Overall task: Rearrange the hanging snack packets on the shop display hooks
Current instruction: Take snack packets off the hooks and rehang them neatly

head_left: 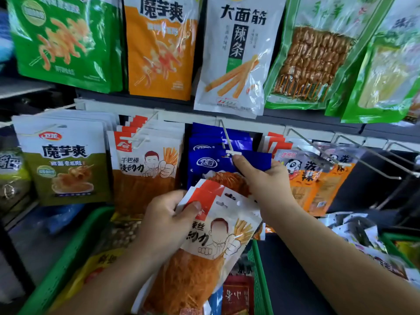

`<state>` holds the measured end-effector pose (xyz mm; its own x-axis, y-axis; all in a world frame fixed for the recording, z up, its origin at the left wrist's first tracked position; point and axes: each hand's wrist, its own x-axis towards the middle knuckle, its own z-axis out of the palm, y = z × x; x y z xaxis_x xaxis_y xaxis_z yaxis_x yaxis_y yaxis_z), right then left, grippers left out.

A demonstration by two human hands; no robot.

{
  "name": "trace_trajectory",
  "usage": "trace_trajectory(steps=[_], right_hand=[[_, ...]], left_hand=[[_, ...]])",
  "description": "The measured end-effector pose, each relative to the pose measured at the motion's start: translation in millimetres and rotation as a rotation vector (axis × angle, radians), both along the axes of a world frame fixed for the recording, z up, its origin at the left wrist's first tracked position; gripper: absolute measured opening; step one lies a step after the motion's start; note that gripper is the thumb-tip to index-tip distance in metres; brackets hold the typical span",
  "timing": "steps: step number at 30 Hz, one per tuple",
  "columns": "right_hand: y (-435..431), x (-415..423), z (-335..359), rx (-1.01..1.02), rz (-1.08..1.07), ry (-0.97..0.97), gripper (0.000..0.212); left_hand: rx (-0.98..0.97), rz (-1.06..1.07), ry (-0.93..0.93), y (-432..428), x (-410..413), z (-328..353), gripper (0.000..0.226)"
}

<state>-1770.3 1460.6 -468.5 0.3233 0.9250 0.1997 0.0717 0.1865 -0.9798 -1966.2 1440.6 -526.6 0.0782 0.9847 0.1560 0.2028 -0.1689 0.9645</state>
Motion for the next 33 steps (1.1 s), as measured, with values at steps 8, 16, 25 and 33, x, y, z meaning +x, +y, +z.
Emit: trace_trajectory(steps=[8, 16, 25, 33], right_hand=[[33.2, -1.7, -6.9, -0.076, -0.046, -0.028, 0.015], [22.1, 51.8, -15.5, -0.025, -0.232, -0.389, 0.024], [9.7, 151.3, -30.5, -0.189, -0.525, -0.163, 0.057], [28.1, 188.2, -27.1, -0.166, -0.510, -0.005, 0.082]], left_hand=[[-0.012, 0.039, -0.002, 5.5, -1.6, 2.1, 0.013], [0.025, 0.020, -0.041, 14.5, 9.9, 4.4, 0.013], [0.083, -0.053, -0.026, 22.8, 70.5, 8.5, 0.016], [0.111, -0.066, 0.010, 27.7, 103.9, 11.3, 0.013]])
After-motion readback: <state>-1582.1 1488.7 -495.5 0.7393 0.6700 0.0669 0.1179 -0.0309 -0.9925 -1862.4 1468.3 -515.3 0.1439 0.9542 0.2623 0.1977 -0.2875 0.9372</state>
